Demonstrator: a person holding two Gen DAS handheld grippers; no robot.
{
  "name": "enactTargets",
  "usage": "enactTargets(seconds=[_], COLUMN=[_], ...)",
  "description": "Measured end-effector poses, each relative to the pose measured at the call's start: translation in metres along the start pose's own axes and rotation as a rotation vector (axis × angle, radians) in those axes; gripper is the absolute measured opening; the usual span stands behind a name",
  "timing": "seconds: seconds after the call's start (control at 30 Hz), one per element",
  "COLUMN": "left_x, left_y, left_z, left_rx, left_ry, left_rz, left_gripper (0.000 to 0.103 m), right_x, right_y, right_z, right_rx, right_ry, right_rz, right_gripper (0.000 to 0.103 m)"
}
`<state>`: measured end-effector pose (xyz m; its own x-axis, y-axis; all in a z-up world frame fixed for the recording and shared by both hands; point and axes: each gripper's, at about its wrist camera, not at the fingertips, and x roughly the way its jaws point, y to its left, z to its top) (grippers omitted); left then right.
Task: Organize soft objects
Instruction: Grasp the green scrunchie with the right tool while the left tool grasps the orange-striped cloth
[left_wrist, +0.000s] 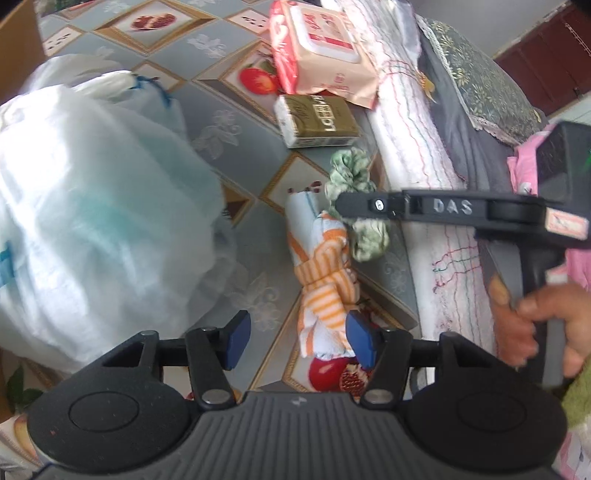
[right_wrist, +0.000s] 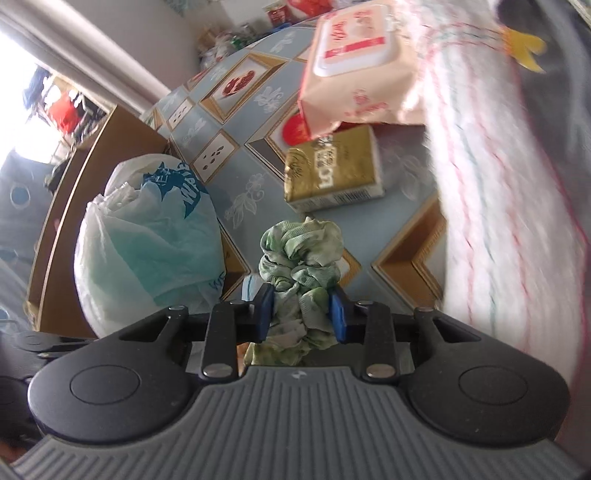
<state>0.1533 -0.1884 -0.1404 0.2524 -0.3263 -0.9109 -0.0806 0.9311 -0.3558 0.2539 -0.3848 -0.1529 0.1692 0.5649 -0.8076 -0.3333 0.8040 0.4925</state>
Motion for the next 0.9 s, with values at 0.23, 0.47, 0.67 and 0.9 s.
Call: enactTargets(seconds=[0.23, 0.47, 0.67, 0.9], left_x=[0.025, 0.047, 0.055, 0.039], left_y=[-0.007, -0.012, -0.005, -0.002], left_z=[0.01, 0.016, 0.022, 0.016], left_rx=[-0.019, -0.005, -0.02, -0.007], left_ry=[0.05, 0.092, 0.105, 0.065], left_rz=[-0.067, -0.048, -0.05, -0.097], left_gripper=[0.065, 0.059, 0.042, 0.04], right_x=[-0.01, -0.004, 0.0, -0.012], right_y=[-0.009, -0.018, -0.022, -0.025], right_z=[-0.028, -0.041, -0.038, -0.042], right_rx=[0.071, 0.149, 0.184, 0.26], right_ry=[0.031, 0.06, 0.065, 0.054], right_rz=[-0.002, 0.048, 0.08, 0.123], right_gripper=[0.03, 0.03, 0.03, 0.03])
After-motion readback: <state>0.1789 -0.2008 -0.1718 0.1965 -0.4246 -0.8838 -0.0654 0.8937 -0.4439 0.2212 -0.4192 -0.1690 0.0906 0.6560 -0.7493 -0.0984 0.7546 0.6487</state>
